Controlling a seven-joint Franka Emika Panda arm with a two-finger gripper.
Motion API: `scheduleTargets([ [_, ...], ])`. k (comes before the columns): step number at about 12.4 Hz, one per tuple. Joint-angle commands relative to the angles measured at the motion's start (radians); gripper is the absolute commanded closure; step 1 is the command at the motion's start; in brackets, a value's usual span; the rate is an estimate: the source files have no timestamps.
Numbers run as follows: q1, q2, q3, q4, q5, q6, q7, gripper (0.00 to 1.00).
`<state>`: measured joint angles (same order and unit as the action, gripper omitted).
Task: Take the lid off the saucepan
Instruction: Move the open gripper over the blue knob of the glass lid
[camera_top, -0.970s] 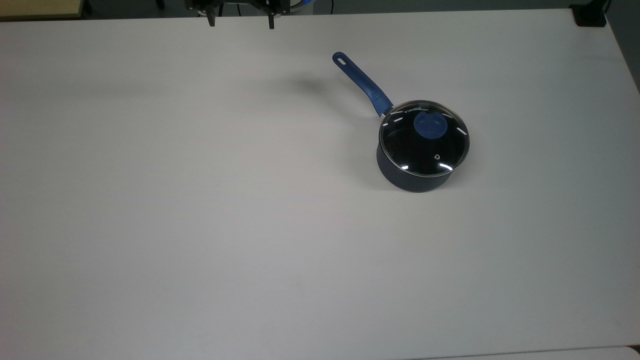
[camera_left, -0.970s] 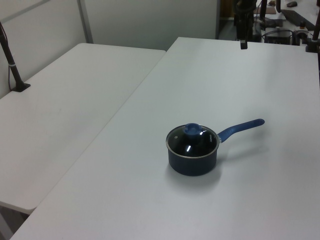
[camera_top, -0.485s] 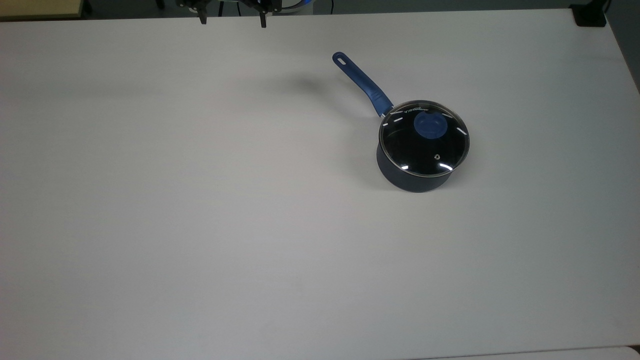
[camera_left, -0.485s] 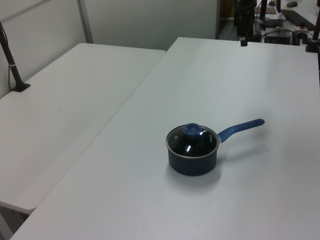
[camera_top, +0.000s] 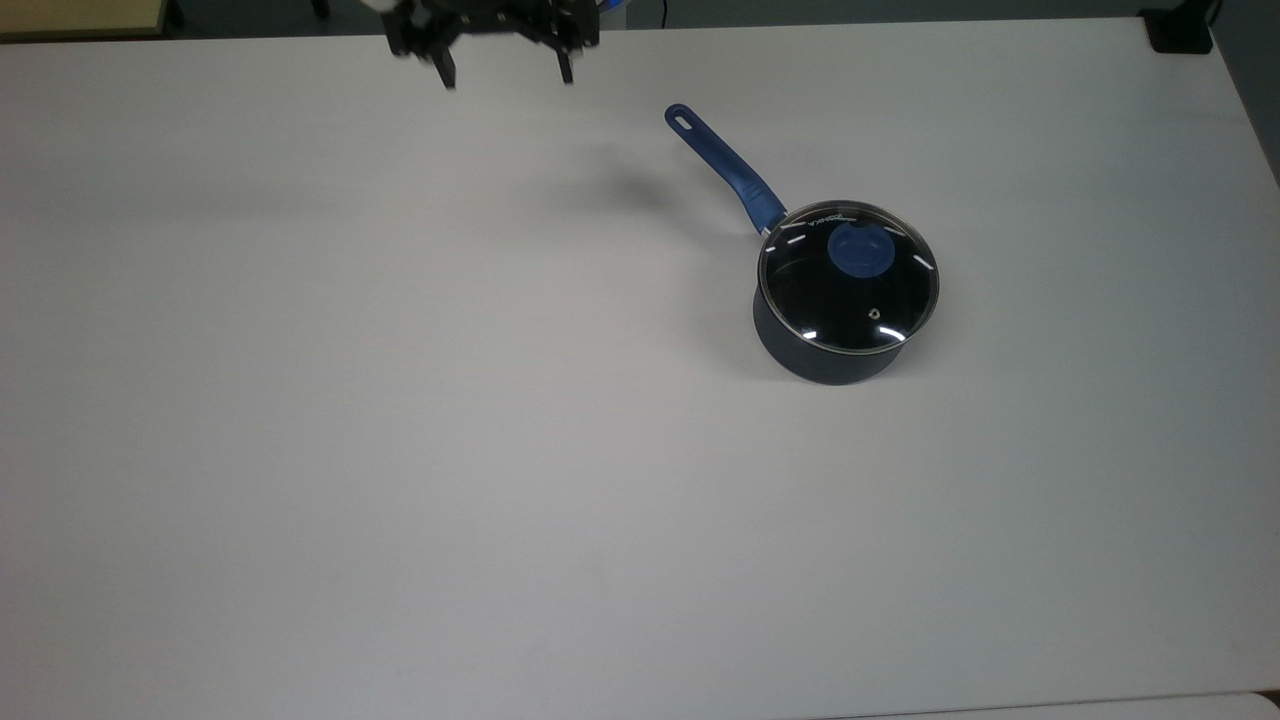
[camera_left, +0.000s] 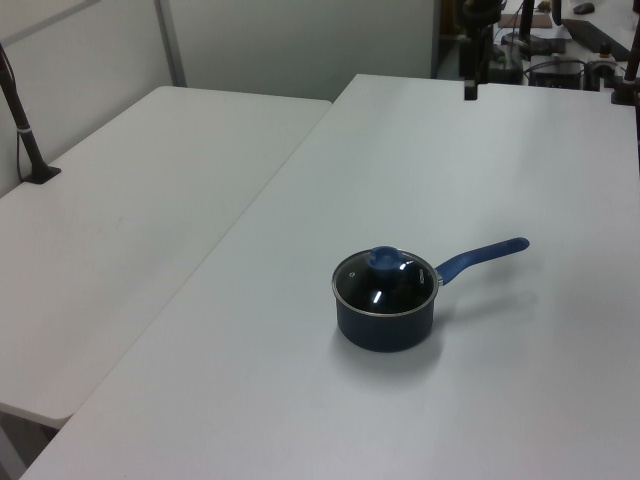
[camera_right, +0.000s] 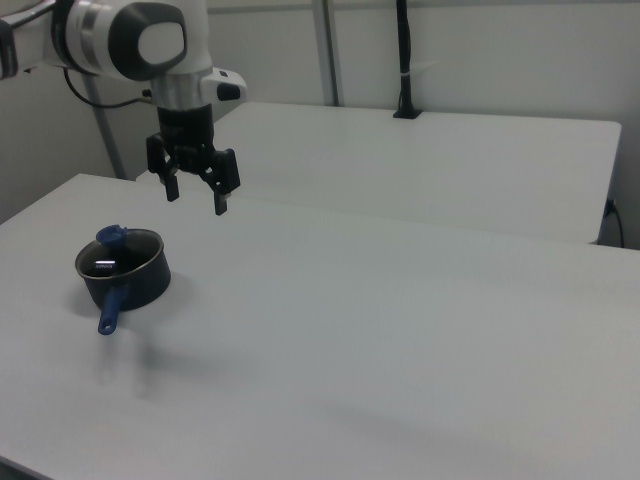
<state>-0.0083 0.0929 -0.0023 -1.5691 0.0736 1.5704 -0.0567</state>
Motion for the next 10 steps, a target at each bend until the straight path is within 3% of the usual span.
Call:
scheduleTargets([
  [1,0.054,0.047,0.011,0.000,0.032,0.115,-0.011,0.00],
  [4,0.151,0.091,0.012,0.015,0.035,0.123,0.017,0.00],
  [10,0.385,0.220,0.010,0.043,-0.011,0.284,0.315,0.00],
])
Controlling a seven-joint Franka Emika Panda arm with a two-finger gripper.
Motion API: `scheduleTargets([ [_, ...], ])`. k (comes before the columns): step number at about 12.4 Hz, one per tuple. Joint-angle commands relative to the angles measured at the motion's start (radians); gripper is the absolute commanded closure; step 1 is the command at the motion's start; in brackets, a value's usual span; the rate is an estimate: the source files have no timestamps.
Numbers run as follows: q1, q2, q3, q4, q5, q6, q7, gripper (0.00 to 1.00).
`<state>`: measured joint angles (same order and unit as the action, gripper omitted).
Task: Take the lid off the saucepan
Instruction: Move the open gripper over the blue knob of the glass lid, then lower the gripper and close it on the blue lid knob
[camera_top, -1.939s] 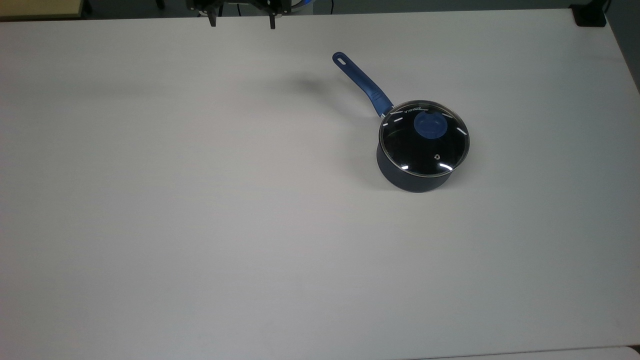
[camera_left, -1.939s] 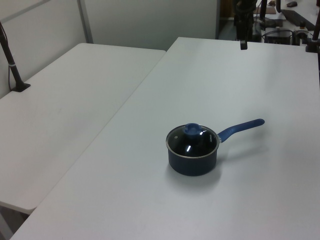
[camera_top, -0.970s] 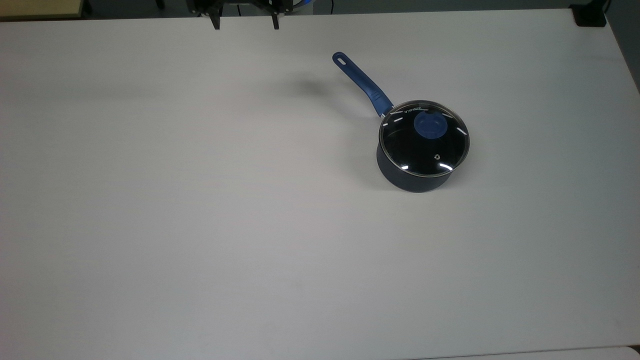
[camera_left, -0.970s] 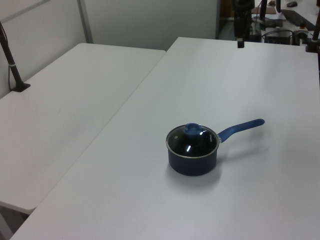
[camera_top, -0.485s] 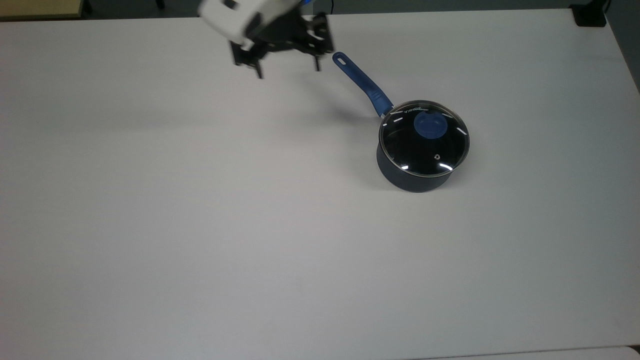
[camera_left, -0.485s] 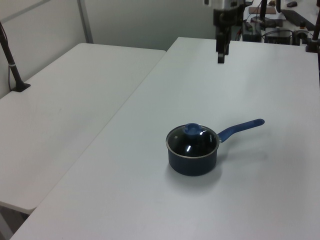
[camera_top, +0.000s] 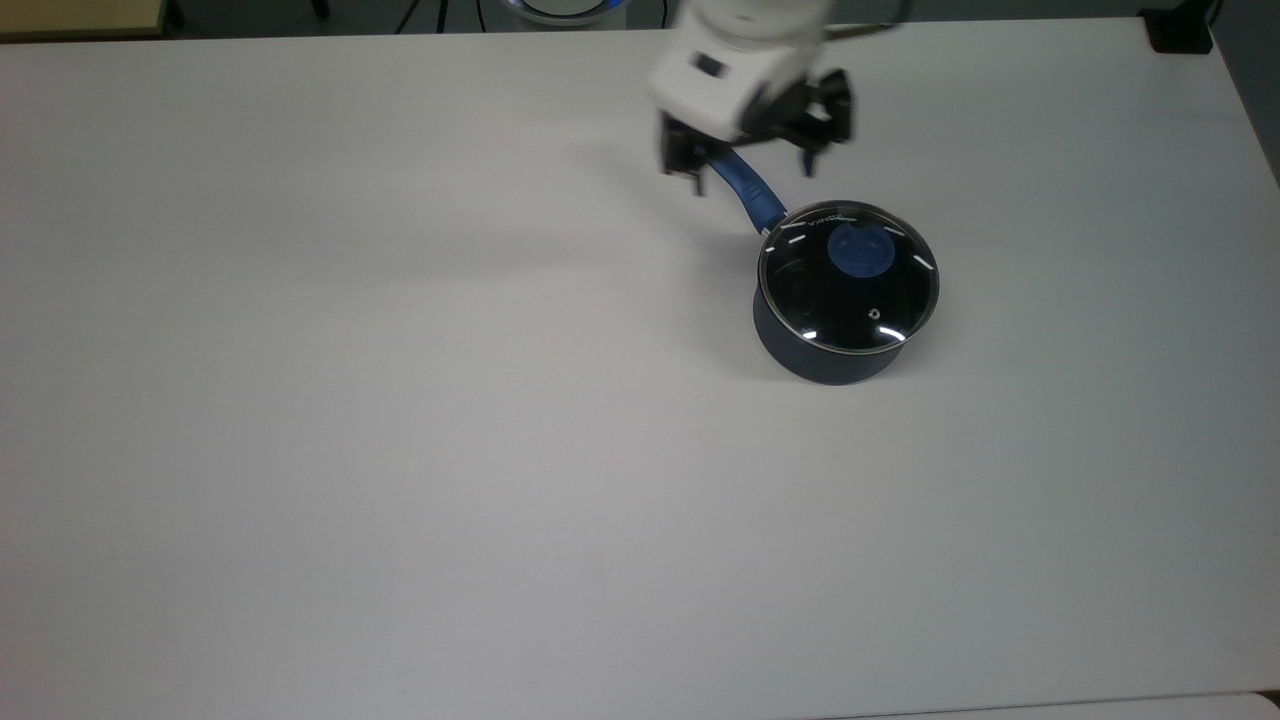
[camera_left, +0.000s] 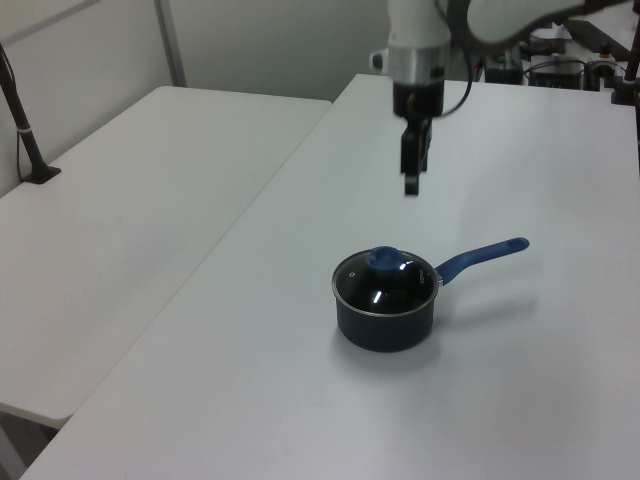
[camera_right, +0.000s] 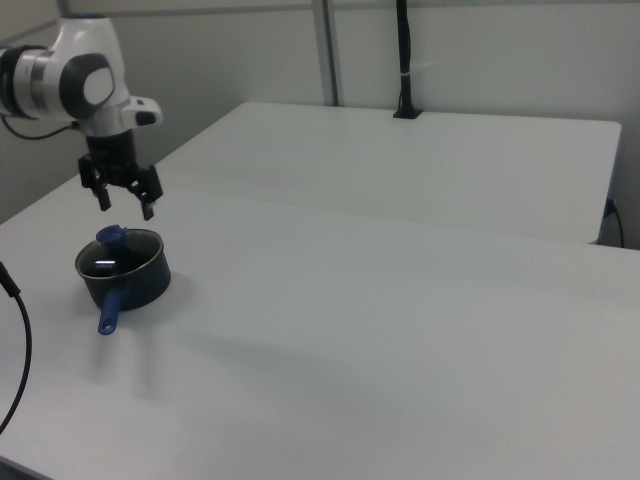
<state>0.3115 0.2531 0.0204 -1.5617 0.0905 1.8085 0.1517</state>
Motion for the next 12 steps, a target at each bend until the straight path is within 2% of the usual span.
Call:
scheduleTargets([
  [1,0.087,0.087,-0.013,0.048,-0.041,0.048,0.138,0.00],
  [5,0.146,0.156,-0.013,0.072,-0.058,0.130,0.242,0.00],
  [8,0.155,0.192,-0.013,0.113,-0.069,0.135,0.270,0.00],
  [12,0.162,0.210,-0.013,0.121,-0.098,0.137,0.276,0.00],
])
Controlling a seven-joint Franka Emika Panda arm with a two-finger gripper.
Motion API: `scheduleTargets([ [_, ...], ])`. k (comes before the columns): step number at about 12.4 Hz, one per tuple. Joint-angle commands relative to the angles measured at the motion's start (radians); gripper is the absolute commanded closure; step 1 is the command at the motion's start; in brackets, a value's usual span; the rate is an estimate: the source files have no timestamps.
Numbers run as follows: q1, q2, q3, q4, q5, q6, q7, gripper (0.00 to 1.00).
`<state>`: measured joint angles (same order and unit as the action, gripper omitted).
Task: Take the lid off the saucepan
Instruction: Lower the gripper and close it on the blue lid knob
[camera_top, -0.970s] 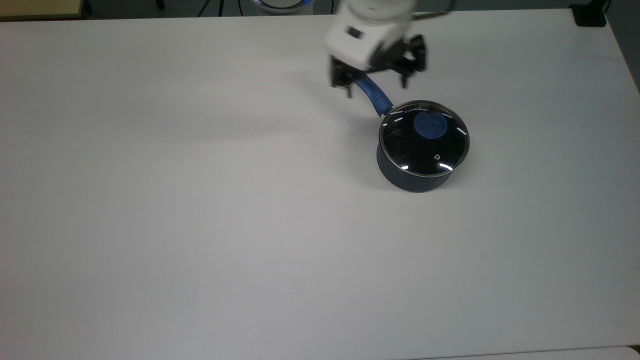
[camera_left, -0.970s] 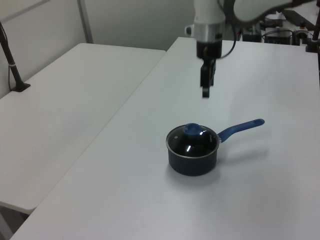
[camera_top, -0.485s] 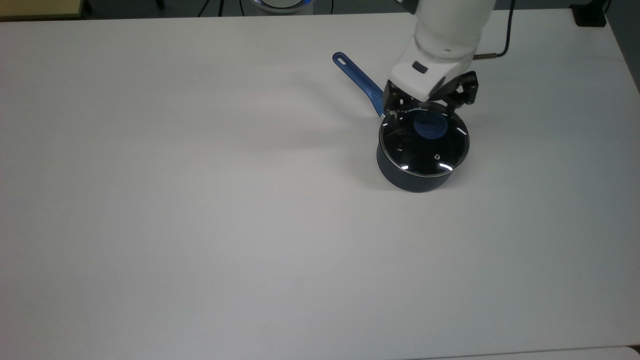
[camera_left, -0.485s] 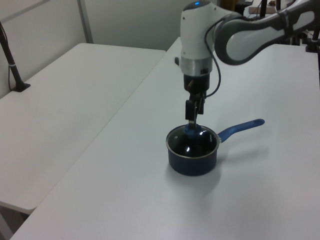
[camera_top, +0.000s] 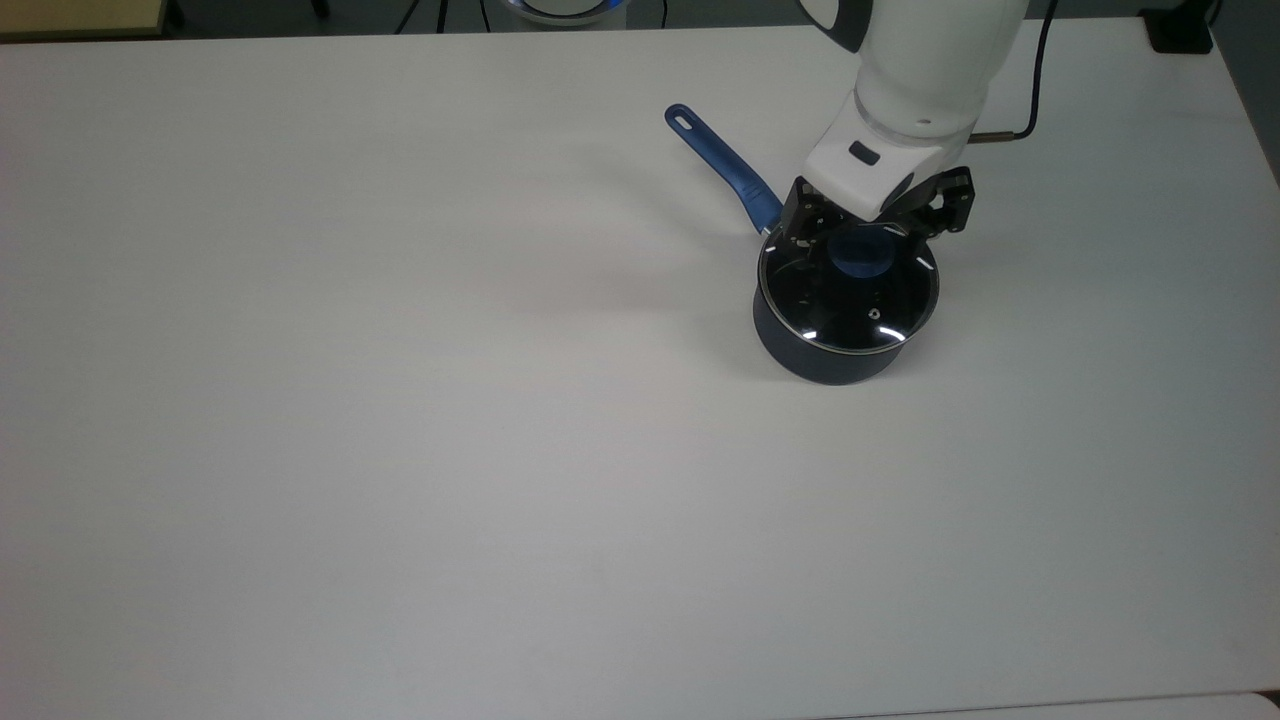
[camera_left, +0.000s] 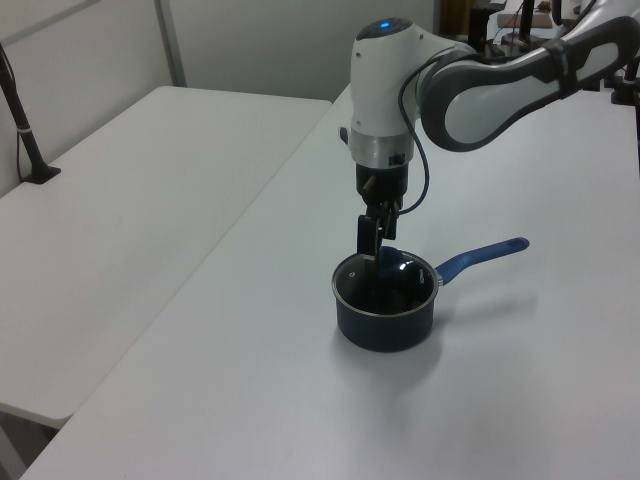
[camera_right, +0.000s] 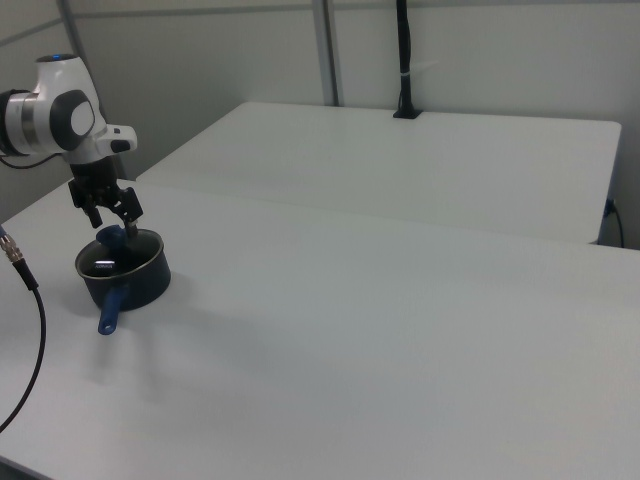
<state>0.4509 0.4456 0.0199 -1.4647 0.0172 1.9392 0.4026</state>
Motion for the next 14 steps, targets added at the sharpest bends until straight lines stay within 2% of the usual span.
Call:
scheduleTargets([
  [1,0.026,0.018,-0.012,0.024,-0.026,0.006,0.025,0.00],
  [3,0.028,0.018,-0.012,0.021,-0.034,0.000,0.025,0.00],
  [4,0.028,0.018,-0.012,0.021,-0.036,-0.002,0.022,0.05],
  [5,0.028,0.018,-0.012,0.021,-0.039,-0.003,0.022,0.15],
  [14,0.043,0.012,-0.012,0.018,-0.051,-0.009,0.019,0.40],
])
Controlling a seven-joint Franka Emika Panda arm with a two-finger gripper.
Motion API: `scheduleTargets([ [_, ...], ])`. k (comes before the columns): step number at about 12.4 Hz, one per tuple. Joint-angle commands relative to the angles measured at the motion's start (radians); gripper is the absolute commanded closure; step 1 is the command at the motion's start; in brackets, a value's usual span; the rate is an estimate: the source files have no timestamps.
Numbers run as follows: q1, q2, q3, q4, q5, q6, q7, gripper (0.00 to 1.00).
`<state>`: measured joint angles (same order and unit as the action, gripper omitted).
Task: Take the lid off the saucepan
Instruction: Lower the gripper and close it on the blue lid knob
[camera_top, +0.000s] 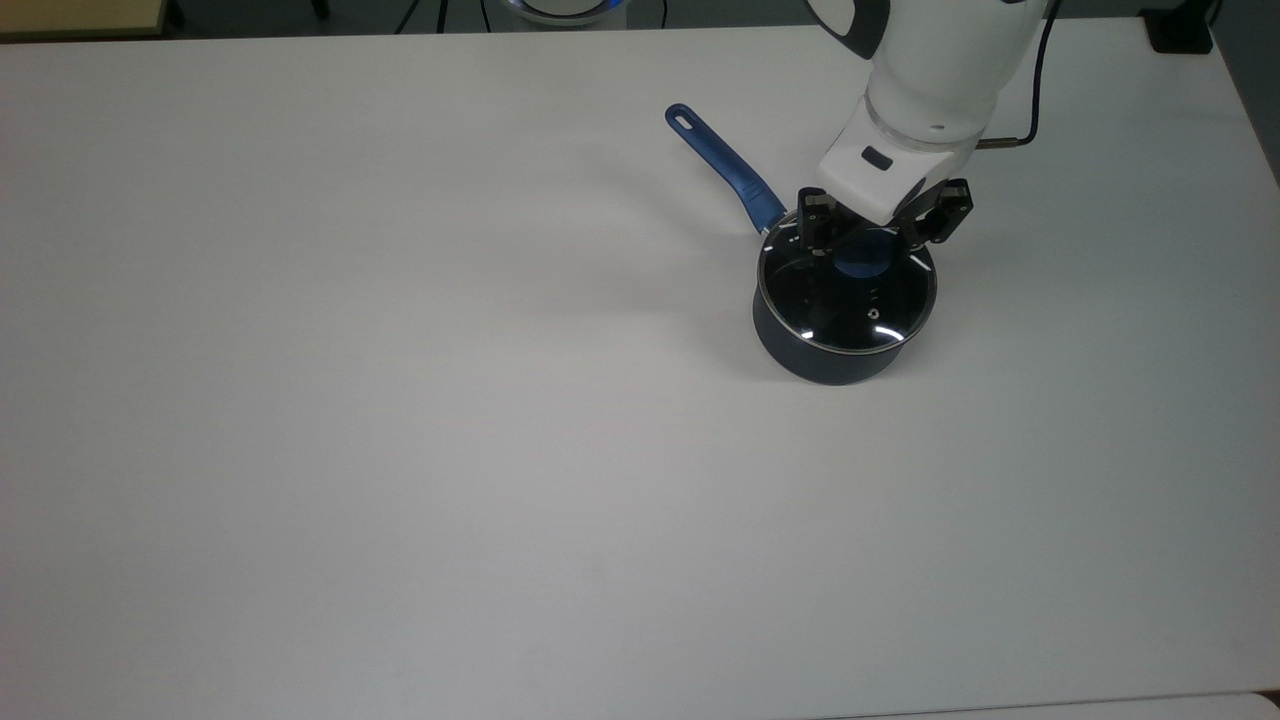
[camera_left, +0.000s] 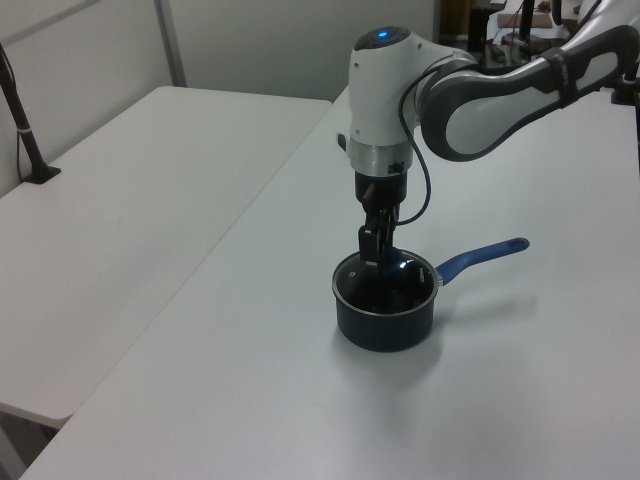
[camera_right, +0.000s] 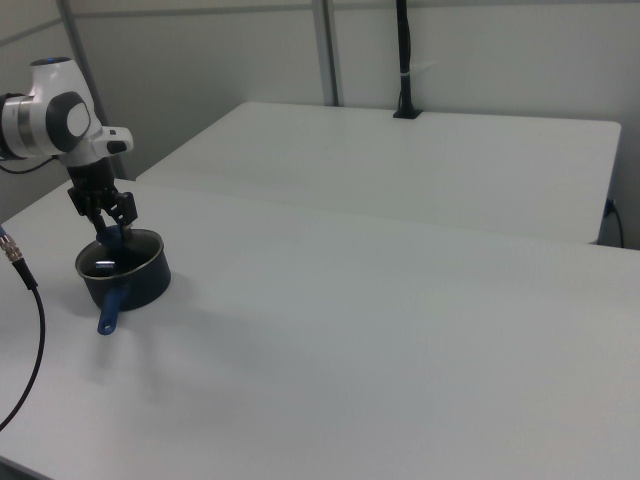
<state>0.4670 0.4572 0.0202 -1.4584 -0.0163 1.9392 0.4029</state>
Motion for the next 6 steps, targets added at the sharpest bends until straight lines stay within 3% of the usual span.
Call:
scheduleTargets([
  [1,0.027,-0.005,-0.012,0.012,-0.016,-0.025,0.019,0.41],
  [6,0.013,-0.057,-0.012,0.016,0.001,-0.089,0.017,0.43],
])
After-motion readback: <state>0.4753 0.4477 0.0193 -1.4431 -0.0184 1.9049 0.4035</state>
